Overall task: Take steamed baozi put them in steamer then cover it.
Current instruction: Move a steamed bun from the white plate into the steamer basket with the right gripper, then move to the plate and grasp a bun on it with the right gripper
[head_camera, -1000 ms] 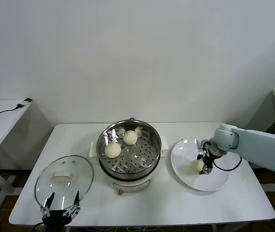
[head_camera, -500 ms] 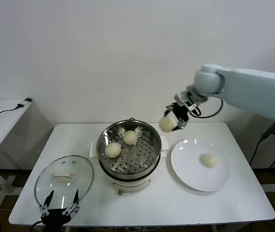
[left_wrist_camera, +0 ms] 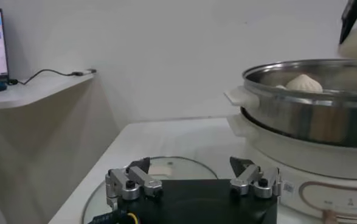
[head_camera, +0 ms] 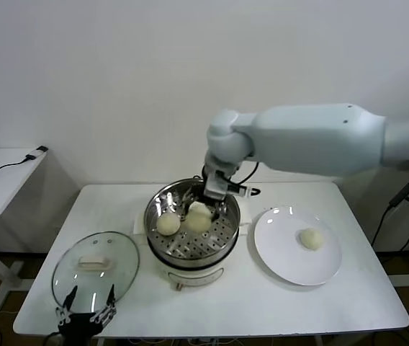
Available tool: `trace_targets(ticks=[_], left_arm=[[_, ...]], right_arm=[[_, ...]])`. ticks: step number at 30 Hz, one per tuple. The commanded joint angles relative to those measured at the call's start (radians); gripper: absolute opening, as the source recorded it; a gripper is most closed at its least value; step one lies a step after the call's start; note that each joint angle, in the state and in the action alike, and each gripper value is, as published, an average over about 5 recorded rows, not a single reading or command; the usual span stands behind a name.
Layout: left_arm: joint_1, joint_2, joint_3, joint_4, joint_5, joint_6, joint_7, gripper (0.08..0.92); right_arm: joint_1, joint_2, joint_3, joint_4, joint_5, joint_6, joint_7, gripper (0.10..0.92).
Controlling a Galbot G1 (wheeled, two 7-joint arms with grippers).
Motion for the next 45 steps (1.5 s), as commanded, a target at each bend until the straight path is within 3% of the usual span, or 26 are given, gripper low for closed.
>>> trace_targets(ticks=[1,16,21,27,33,39,45], left_arm=[[0.002,0.0,-0.001,0.001,-0.001,-0.001,0.0,0.823],[0.0,-0.001,0.003,0.009,-0.002,-0.006,-0.001,0.823],[0.0,0.0,0.001,0.011,-0.004,-0.007,-0.002,0.823],[-0.002,0.0,-0.001,0.009,-0.005,-0.009,-0.001,0.823],[-0.002,0.002,0.0,0.004,-0.009,-0.006,0.0,0.823],[-0.01,0.007,-0.006,0.002,-0.02,0.0,0.001,0.823],[-0.016,0.011,-0.013,0.003,-0.031,0.006,0.001,0.823]], right_arm=[[-0.127,0.105,-0.011,-0.047,-0.169,0.095,0.037,0.704],[-0.167,0.111,-0.019,-0.136,-0.142,0.091,0.064,0.72],[-0.071,0.088,-0.023,-0.139,-0.022,0.128,0.021,0.808],[0.064,-0.001,-0.051,-0.235,0.209,0.162,-0.106,0.822],[0.199,-0.239,-0.25,-0.284,0.443,-0.127,-0.27,0.823],[0.155,-0.484,-0.358,-0.251,0.399,-0.378,-0.206,0.823],[-0.07,-0.622,-0.235,-0.271,0.306,-0.496,-0.149,0.823]])
